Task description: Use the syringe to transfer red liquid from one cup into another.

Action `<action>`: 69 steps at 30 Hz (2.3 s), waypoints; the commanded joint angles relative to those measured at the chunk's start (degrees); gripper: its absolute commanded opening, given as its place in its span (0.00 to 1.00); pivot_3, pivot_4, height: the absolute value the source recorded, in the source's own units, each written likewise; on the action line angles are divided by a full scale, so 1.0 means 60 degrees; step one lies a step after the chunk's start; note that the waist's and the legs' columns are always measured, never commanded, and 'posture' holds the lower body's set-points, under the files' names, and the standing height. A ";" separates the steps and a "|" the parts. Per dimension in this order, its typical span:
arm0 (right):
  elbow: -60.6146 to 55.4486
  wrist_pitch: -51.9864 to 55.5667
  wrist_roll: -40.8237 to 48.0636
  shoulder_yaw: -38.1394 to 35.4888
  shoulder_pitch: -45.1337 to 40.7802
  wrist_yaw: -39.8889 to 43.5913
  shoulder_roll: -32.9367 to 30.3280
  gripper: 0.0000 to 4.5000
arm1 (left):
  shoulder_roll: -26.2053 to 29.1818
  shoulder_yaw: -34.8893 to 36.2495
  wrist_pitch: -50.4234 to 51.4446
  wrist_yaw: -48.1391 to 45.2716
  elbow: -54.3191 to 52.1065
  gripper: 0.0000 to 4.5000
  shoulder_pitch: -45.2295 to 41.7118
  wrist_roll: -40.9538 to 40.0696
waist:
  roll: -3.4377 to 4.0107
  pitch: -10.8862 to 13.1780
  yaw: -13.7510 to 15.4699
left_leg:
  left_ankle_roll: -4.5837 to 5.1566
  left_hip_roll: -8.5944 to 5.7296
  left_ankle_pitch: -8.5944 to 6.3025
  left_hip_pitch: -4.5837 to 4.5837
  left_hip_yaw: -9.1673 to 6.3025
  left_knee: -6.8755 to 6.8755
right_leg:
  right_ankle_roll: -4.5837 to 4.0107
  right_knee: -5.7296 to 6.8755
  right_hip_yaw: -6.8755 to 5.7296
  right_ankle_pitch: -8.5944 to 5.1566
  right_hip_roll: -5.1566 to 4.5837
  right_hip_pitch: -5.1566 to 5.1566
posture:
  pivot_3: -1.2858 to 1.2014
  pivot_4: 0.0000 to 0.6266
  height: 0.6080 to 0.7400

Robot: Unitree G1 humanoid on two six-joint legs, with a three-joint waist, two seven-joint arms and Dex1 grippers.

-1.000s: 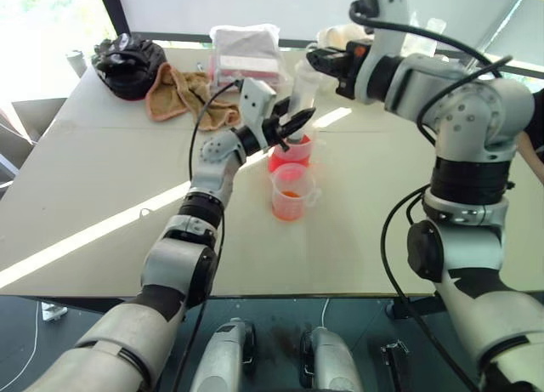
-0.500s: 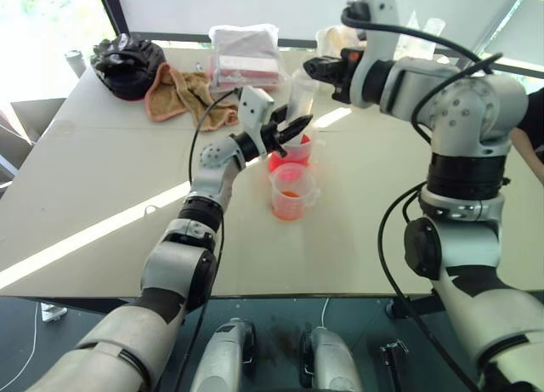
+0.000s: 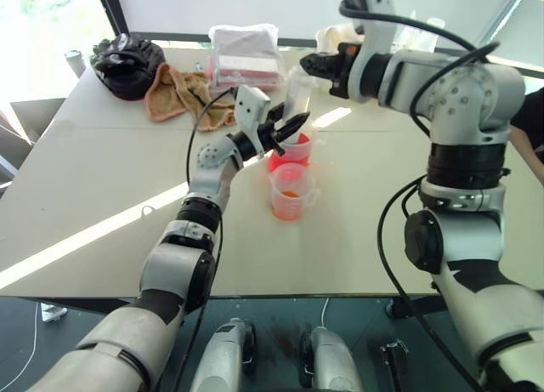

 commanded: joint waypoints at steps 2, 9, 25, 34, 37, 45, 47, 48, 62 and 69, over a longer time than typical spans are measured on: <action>-0.0336 -0.0842 -0.0079 -0.0700 -0.0846 -0.0088 -0.0347 0.01 | -0.0093 -0.0219 0.0031 -0.0253 -0.0279 0.31 0.0297 0.0145 | 0.0000 0.0000 -0.0004 | 0.0000 0.0000 0.0000 0.0000 0.0000 0.0000 | 0.0000 0.0000 0.0000 0.0000 0.0000 0.0000 | 0.52 0.24 1.00; -0.0403 -0.0900 -0.0018 -0.0801 -0.0875 -0.0097 -0.0428 0.01 | -0.0144 -0.0282 0.0133 -0.0256 -0.0451 0.31 0.0410 0.0169 | 0.0000 0.0000 -0.0005 | 0.0000 0.0000 0.0000 0.0000 -0.0001 -0.0001 | 0.0000 -0.0001 0.0000 0.0000 0.0000 0.0000 | 0.52 0.24 1.00; -0.0248 -0.1043 -0.0035 -0.0847 -0.1233 -0.0048 -0.0573 0.01 | -0.0126 -0.0315 0.0198 -0.0250 -0.0534 0.31 0.0470 0.0206 | 0.0000 0.0000 -0.0016 | 0.0000 0.0000 0.0000 0.0000 0.0000 -0.0001 | 0.0000 -0.0001 0.0000 0.0000 -0.0001 -0.0001 | 0.52 0.24 1.00; -0.0110 -0.1147 -0.0083 -0.0818 -0.1418 0.0023 -0.0635 0.01 | -0.0142 -0.0343 0.0220 -0.0263 -0.0560 0.31 0.0499 0.0223 | 0.0000 0.0000 -0.0068 | 0.0000 0.0000 0.0000 -0.0001 -0.0001 -0.0002 | 0.0000 -0.0001 0.0000 0.0000 -0.0001 -0.0001 | 0.52 0.24 1.00; -0.0094 -0.1115 -0.0078 -0.0803 -0.1456 0.0042 -0.0646 0.01 | -0.0129 -0.0346 0.0242 -0.0281 -0.0566 0.31 0.0504 0.0227 | 0.0000 0.0000 -0.0131 | 0.0000 0.0000 0.0000 -0.0003 -0.0001 -0.0003 | 0.0000 -0.0001 0.0000 0.0000 -0.0001 -0.0001 | 0.52 0.24 1.00; -0.0116 -0.1082 -0.0045 -0.0780 -0.1470 0.0089 -0.0627 0.01 | -0.0160 -0.0367 0.0276 -0.0281 -0.0618 0.31 0.0523 0.0234 | 0.0000 0.0000 -0.0147 | 0.0000 0.0000 0.0000 -0.0003 0.0000 -0.0006 | 0.0000 -0.0001 0.0000 0.0000 -0.0001 -0.0003 | 0.52 0.24 1.00; -0.0089 -0.1106 -0.0048 -0.0784 -0.1513 0.0094 -0.0630 0.01 | -0.0166 -0.0364 0.0279 -0.0281 -0.0603 0.31 0.0518 0.0235 | 0.0000 0.0000 -0.0143 | 0.0000 0.0001 0.0000 -0.0004 0.0000 -0.0006 | 0.0000 -0.0002 0.0000 0.0000 -0.0001 -0.0003 | 0.52 0.24 1.00; -0.0084 -0.1108 -0.0049 -0.0780 -0.1524 0.0101 -0.0635 0.01 | -0.0169 -0.0367 0.0279 -0.0281 -0.0599 0.31 0.0521 0.0239 | 0.0000 0.0000 -0.0144 | 0.0000 0.0000 0.0000 -0.0003 0.0000 -0.0006 | 0.0000 -0.0002 0.0000 0.0000 -0.0001 -0.0003 | 0.52 0.24 1.00; -0.0268 -0.0910 0.0075 -0.0738 -0.1343 0.0214 -0.0568 0.27 | -0.0172 -0.0329 0.0238 -0.0224 -0.0552 0.31 0.0417 0.0239 | 0.0000 0.0000 -0.0137 | 0.0000 0.0000 0.0000 -0.0004 0.0000 -0.0006 | 0.0000 -0.0002 0.0000 0.0000 -0.0002 -0.0004 | 0.52 0.24 1.00; -0.0692 -0.0326 0.0274 -0.0613 -0.1031 0.0409 -0.0787 0.72 | -0.0016 -0.0088 -0.0118 0.0086 -0.0218 0.31 -0.0025 0.0203 | 0.0001 0.0001 -0.0144 | 0.0000 0.0001 0.0000 -0.0007 0.0000 -0.0006 | 0.0000 -0.0003 0.0000 0.0000 -0.0002 -0.0009 | 0.52 0.24 1.00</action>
